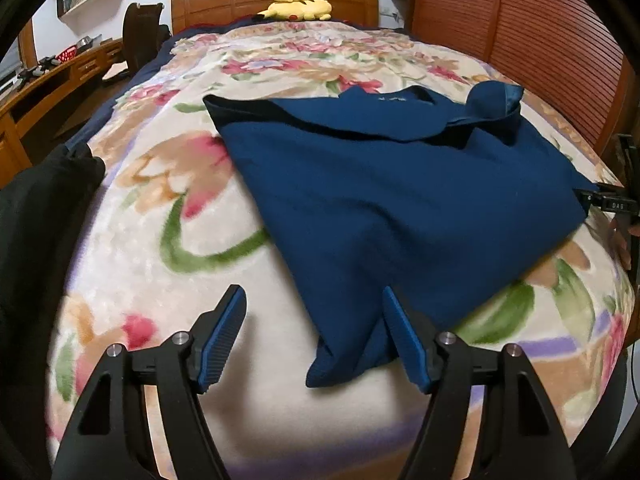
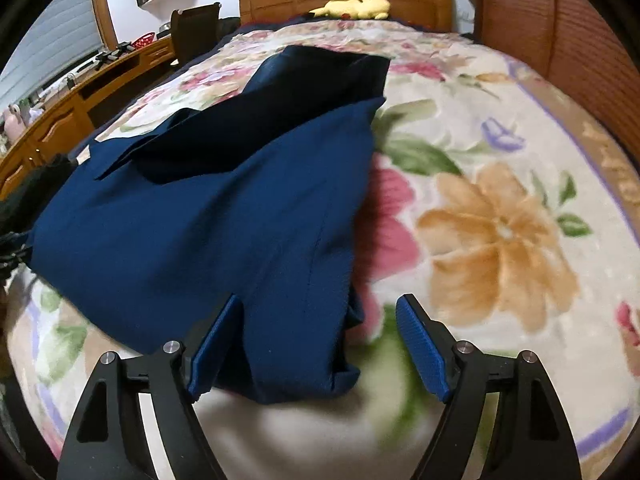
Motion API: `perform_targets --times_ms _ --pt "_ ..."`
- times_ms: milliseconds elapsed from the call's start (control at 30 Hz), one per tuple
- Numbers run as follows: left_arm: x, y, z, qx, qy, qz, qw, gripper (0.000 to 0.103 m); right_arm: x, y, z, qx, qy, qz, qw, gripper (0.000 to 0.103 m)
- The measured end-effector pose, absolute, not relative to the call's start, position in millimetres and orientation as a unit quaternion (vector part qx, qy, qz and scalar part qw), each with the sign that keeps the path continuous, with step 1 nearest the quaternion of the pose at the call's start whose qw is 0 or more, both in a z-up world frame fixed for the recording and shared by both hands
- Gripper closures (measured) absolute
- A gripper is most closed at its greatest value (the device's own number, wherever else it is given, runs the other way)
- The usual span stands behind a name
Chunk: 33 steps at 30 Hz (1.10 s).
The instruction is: Fold large clothes
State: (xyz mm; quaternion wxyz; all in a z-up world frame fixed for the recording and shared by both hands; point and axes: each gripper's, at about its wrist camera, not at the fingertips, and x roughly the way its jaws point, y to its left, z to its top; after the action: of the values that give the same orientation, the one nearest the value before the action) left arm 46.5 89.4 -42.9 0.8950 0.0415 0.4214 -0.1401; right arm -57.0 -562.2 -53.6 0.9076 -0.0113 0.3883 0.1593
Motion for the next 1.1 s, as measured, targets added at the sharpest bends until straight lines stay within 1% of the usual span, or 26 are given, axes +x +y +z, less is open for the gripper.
perform_targets --times_ms 133,167,200,233,267,300,333,367,400,500,600,800,1100 --pt "45.5 87.6 -45.2 0.032 0.423 -0.152 0.893 0.032 -53.0 -557.1 -57.6 -0.013 0.398 0.179 0.9 0.022" --pt "45.5 86.5 -45.6 0.029 0.424 -0.158 0.891 0.038 -52.8 -555.2 -58.7 -0.016 0.399 0.183 0.898 0.026" --pt "45.8 85.7 -46.0 0.025 0.426 -0.163 0.89 0.045 -53.5 -553.6 -57.6 -0.016 0.4 0.188 0.897 0.034" --pt "45.9 84.6 -46.5 0.022 0.427 -0.17 0.888 0.049 -53.3 -552.5 -58.1 -0.015 0.401 0.197 0.895 0.039" --pt "46.5 83.7 -47.0 0.016 0.43 -0.181 0.884 0.059 -52.6 -551.6 -58.5 -0.012 0.402 0.207 0.892 0.048" --pt "47.3 83.0 -47.0 0.013 0.432 -0.189 0.882 0.068 -53.7 -549.8 -58.2 -0.012 0.402 0.212 0.891 0.052" --pt "47.2 82.3 -46.4 0.009 0.433 -0.195 0.88 0.071 -55.4 -548.5 -57.5 -0.019 0.4 0.212 0.891 0.053" --pt "46.9 81.9 -45.3 0.009 0.432 -0.192 0.881 0.081 -56.4 -546.3 -57.2 -0.026 0.398 0.21 0.893 0.06" --pt "45.6 80.9 -43.3 0.01 0.429 -0.194 0.882 0.088 -57.8 -544.9 -56.2 -0.031 0.394 0.21 0.894 0.069" --pt "39.1 79.1 -34.5 0.016 0.413 -0.19 0.89 0.093 -66.4 -542.1 -49.6 -0.047 0.376 0.202 0.903 0.077" --pt "32.2 79.8 -24.9 0.019 0.399 -0.189 0.897 0.094 -74.5 -541.6 -43.7 -0.053 0.356 0.194 0.913 0.081" --pt "18.5 84.0 -8.9 0.01 0.381 -0.199 0.903 0.095 -96.6 -542.2 -25.5 -0.057 0.319 0.191 0.926 0.083" --pt "-15.6 93.7 11.0 0.005 0.36 -0.214 0.908 0.095 -148.2 -557.7 -20.7 -0.063 0.304 0.212 0.927 0.083"
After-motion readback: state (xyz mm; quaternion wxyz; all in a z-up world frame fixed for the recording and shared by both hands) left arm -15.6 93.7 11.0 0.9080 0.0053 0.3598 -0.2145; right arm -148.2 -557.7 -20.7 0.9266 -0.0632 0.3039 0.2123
